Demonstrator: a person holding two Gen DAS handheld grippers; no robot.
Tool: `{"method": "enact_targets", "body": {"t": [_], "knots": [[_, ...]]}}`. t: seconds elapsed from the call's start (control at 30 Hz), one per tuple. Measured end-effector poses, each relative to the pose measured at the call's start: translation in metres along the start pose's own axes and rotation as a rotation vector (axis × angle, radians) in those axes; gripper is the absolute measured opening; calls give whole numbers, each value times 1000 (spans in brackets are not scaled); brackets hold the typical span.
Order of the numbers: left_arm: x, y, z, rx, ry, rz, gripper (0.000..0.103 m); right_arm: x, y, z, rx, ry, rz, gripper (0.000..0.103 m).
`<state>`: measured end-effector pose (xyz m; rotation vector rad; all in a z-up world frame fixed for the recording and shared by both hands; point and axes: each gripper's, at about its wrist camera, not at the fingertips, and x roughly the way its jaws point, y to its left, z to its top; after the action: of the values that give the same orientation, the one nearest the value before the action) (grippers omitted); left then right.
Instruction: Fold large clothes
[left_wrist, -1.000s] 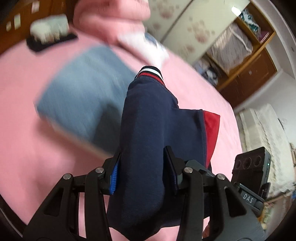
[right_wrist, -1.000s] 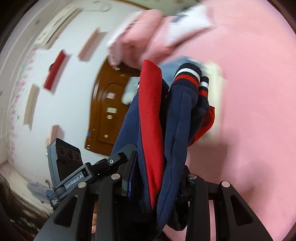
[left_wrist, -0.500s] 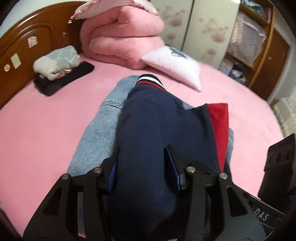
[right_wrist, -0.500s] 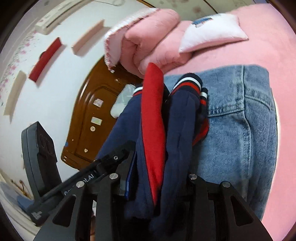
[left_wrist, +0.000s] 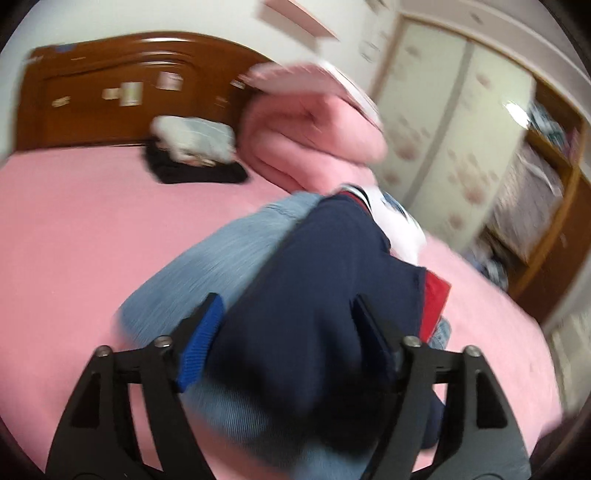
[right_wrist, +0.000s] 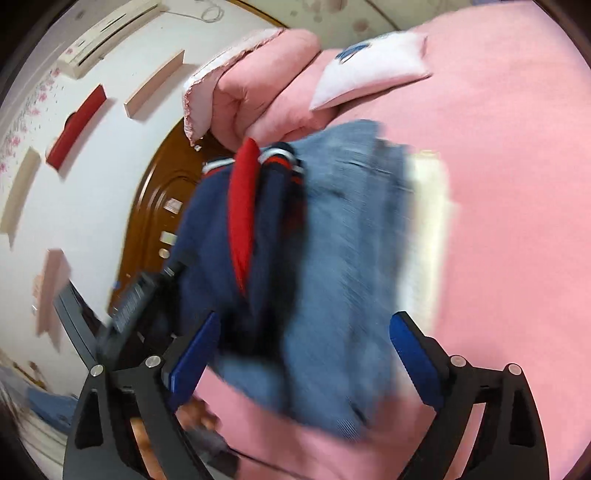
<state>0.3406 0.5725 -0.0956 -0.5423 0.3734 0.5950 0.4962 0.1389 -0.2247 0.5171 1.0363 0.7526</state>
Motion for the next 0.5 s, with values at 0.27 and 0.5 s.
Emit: {"method": "enact_targets", "body": {"t": [0.27, 0.5], "knots": [[-92, 26, -102, -257, 213, 42, 77, -172, -116, -176, 172, 74, -308, 94], [-173, 6, -189, -106, 494, 108, 71, -353, -173, -318, 329, 69, -489, 102]]}}
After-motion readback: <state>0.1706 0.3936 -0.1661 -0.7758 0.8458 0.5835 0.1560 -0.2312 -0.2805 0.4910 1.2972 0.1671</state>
